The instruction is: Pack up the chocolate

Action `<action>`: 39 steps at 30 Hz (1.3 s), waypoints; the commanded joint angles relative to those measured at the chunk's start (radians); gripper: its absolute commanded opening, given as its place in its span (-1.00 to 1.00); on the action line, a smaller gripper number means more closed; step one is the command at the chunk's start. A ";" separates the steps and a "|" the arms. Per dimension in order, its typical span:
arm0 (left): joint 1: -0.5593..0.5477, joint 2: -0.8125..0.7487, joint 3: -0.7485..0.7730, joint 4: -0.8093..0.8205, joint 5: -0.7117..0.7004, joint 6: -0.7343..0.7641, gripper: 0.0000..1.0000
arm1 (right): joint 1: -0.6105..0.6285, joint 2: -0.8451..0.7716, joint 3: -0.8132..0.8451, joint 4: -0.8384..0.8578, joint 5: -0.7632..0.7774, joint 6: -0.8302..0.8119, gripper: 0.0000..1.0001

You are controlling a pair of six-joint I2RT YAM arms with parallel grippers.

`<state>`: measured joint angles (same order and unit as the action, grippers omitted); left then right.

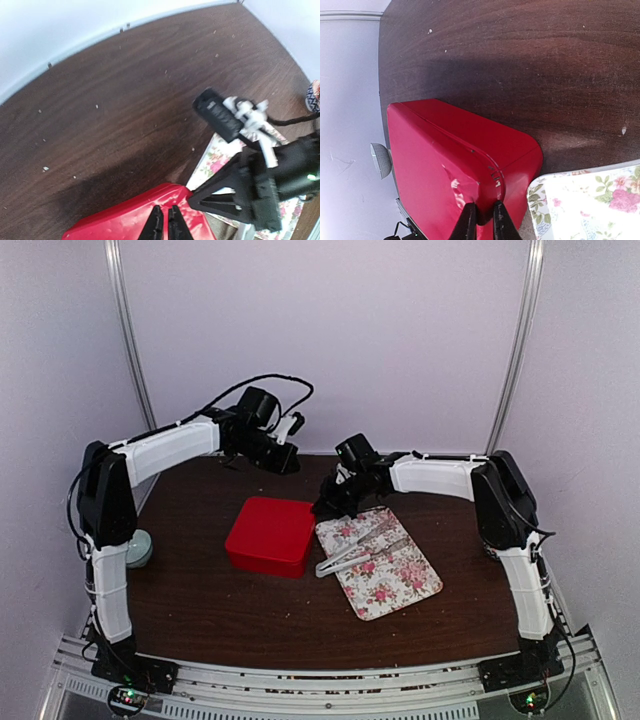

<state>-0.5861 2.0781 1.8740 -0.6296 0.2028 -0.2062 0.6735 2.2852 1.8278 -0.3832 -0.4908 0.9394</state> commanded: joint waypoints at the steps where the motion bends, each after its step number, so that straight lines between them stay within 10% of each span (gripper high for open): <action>1: -0.012 -0.045 -0.027 0.020 -0.003 0.025 -0.84 | -0.017 0.045 -0.042 -0.074 0.106 -0.012 -0.96; 21: -0.010 0.135 -0.120 0.011 0.014 -0.075 -0.91 | -0.017 0.062 0.002 -0.107 0.107 -0.023 -0.97; 39: 0.073 -0.183 -0.138 -0.099 -0.076 0.049 -0.49 | -0.016 -0.145 -0.057 -0.083 0.153 -0.098 -0.58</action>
<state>-0.5484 1.9965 1.7546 -0.7071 0.1825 -0.2146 0.6601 2.2375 1.7817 -0.4751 -0.3836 0.8791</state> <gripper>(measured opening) 0.259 0.202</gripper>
